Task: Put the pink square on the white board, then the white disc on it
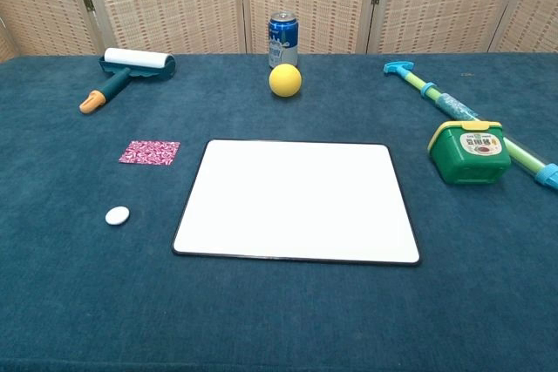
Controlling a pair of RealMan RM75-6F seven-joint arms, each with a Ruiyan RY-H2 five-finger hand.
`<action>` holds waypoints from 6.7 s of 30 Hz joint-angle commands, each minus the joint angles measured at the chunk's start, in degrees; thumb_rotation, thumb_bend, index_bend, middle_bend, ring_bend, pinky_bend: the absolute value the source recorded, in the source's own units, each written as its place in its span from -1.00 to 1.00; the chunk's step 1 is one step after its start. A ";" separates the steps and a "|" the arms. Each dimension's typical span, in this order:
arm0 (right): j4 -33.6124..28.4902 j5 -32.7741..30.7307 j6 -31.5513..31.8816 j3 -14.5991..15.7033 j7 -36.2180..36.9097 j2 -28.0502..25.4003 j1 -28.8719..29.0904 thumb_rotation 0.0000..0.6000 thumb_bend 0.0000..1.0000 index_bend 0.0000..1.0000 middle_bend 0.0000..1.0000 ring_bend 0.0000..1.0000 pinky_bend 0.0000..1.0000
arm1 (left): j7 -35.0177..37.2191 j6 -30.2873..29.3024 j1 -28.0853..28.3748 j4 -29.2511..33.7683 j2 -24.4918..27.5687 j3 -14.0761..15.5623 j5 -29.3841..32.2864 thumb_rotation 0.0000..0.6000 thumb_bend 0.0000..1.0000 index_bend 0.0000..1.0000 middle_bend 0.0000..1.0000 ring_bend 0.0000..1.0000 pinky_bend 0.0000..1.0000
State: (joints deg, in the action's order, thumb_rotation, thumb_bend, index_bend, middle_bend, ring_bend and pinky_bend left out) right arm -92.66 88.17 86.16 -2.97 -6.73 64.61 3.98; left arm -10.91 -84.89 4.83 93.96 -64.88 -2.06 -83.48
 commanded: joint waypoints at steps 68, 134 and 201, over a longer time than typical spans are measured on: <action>0.93 1.50 -2.77 1.40 8.31 -3.61 1.33 1.00 -0.61 -1.00 -1.00 -1.00 -1.00 | -10.91 43.73 45.10 -20.52 -19.99 -8.01 45.68 1.00 -0.51 -0.32 1.00 1.00 1.00; 1.27 1.58 -2.56 1.46 9.33 -3.89 1.38 1.00 -0.60 -1.00 -1.00 -1.00 -1.00 | -8.71 46.83 48.86 -29.46 -24.27 -6.47 46.15 1.00 -0.51 -0.12 1.00 1.00 1.00; 11.23 8.28 9.58 3.96 36.76 -8.87 -2.83 1.00 -0.60 -1.00 -1.00 -1.00 -1.00 | -34.06 25.48 58.88 -8.96 -38.63 -13.29 59.28 1.00 -0.51 -0.36 1.00 1.00 1.00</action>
State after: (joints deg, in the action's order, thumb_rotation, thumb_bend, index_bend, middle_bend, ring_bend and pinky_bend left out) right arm -81.40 96.40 95.79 0.99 30.10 55.73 1.12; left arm -45.03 -58.58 64.01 83.54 -104.27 -15.36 -23.67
